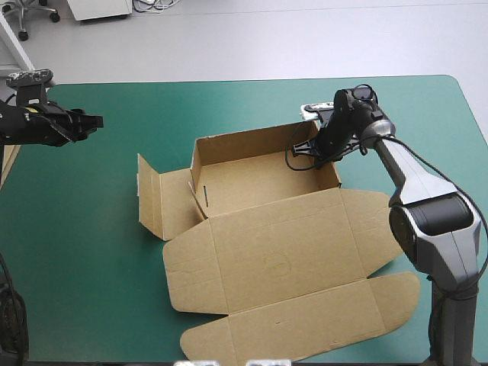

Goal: Fold the box

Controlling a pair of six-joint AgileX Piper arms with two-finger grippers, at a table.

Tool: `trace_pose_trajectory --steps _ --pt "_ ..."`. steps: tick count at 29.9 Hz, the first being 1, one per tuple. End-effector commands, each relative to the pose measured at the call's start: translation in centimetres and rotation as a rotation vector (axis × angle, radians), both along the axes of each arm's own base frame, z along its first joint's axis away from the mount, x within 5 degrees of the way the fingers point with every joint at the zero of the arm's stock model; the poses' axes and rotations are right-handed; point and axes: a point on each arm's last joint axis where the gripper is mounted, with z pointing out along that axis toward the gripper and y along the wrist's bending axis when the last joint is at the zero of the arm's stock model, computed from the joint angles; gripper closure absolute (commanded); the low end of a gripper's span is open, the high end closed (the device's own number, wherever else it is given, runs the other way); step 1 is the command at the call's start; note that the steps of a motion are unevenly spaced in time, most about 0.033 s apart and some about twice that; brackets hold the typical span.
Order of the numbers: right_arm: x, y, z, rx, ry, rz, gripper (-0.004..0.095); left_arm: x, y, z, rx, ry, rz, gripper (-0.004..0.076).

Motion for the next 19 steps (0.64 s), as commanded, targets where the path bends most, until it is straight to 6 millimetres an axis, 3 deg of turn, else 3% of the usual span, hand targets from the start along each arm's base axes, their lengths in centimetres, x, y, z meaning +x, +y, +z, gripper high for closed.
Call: trace_pose_trajectory --steps 1,8,11,16,19 --pt "-0.5 -0.6 6.0 0.09 -0.163 -0.017 0.0928 -0.6 -0.1 2.4 -0.005 -0.128 0.024 0.0369" --pt "-1.9 -3.5 14.0 0.152 -0.339 -0.054 0.0928 -0.6 0.7 2.2 0.111 -0.112 0.041 0.0369" --pt "-3.6 -4.5 18.1 0.236 -0.439 -0.045 0.0928 -0.7 0.9 2.2 0.143 -0.105 0.045 0.0369" --pt "-6.8 -6.8 22.8 0.306 -0.557 -0.051 0.0928 -0.7 1.1 2.2 0.165 -0.103 0.055 0.0384" --pt "-8.6 -8.1 24.8 0.318 -0.617 -0.067 0.0928 -0.5 1.2 2.3 0.17 -0.125 0.06 0.0464"
